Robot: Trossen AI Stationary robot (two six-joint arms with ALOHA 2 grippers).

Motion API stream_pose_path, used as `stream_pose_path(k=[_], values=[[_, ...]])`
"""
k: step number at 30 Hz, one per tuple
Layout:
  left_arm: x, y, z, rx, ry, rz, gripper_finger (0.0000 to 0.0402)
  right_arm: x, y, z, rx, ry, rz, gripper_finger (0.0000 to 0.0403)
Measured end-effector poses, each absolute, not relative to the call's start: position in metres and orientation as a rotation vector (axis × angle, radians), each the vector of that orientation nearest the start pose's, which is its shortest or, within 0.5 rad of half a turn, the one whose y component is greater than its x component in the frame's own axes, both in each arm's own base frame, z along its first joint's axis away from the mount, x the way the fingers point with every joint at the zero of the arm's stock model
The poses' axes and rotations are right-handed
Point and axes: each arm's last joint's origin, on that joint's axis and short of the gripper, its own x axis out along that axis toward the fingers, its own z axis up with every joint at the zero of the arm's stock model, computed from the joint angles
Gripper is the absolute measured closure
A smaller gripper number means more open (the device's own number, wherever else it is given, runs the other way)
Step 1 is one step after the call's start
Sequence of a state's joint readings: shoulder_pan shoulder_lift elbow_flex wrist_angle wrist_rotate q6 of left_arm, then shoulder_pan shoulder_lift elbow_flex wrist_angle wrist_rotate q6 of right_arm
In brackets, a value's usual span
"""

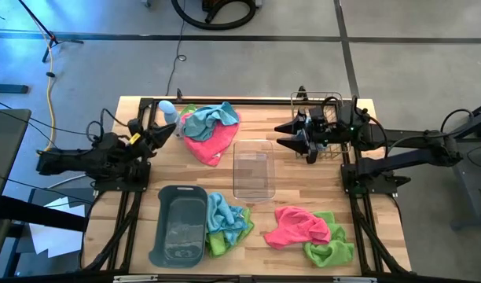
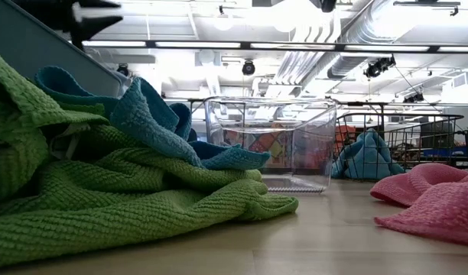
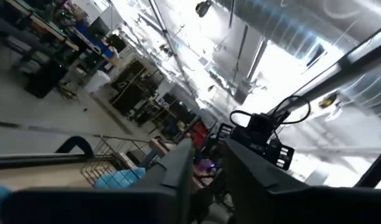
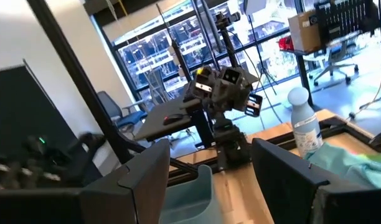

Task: Sort microfiber towel by color & place in baskets
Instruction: Put the top blue microfiber cloth into the wire basket

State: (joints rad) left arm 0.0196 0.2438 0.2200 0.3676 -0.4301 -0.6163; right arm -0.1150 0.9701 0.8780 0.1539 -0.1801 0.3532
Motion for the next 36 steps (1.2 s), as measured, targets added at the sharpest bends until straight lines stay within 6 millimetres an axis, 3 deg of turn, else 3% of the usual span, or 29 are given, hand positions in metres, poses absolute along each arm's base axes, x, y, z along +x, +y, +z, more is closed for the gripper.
stream_pose_path(k=[9,13,17,26,30,36], values=[[0.171,0.015,0.327,-0.477,-0.156,0.418,0.0233,0.211,-0.021,0.368,0.298,-0.064,0.091,0.0181],[0.191,0.012,0.365,-0.321,-0.127,0.322,0.0221,0.209,-0.019,0.369,0.257,-0.065,0.159,0.0181],[0.203,0.006,0.380,-0.240,-0.106,0.181,0.0219,0.208,-0.018,0.370,0.224,-0.068,0.178,0.0181],[0.205,0.000,0.372,-0.240,-0.017,0.129,0.0222,0.208,-0.018,0.370,0.239,-0.067,0.175,0.0181],[0.210,0.002,0.365,-0.399,0.010,0.213,0.0222,0.208,-0.019,0.370,0.245,-0.072,0.138,0.0181],[0.225,0.016,0.339,-0.428,0.329,0.364,0.0222,0.208,-0.021,0.370,0.248,-0.082,0.068,0.0181]])
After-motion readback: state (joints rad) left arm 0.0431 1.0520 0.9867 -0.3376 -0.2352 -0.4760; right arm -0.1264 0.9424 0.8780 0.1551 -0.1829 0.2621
